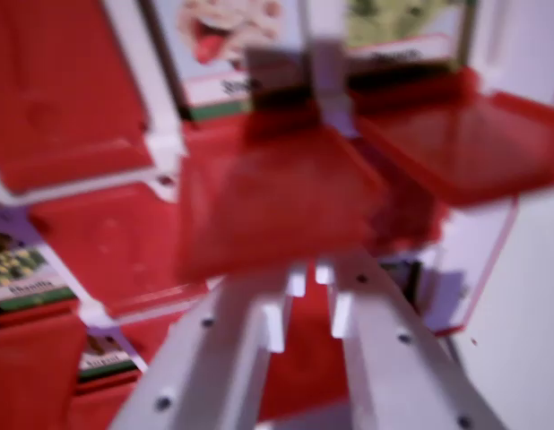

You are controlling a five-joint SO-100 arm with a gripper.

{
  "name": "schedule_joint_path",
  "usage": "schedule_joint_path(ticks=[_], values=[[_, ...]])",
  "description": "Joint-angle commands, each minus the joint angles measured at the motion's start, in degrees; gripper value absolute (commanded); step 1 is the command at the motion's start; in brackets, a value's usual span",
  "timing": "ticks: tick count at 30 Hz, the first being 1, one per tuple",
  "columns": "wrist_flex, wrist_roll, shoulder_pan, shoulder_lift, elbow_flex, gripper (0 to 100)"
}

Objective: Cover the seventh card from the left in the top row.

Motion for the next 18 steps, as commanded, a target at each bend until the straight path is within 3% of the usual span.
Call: schedule_joint_path(ticks=[1,7,18], values=[[-1.23,0.18,-1.32,1.14,-8.61,0],[-1.14,0.35,-2.37,-0.26,-10.90,0],[-0.97,0.70,-1.49,0.44,-15.56,0]])
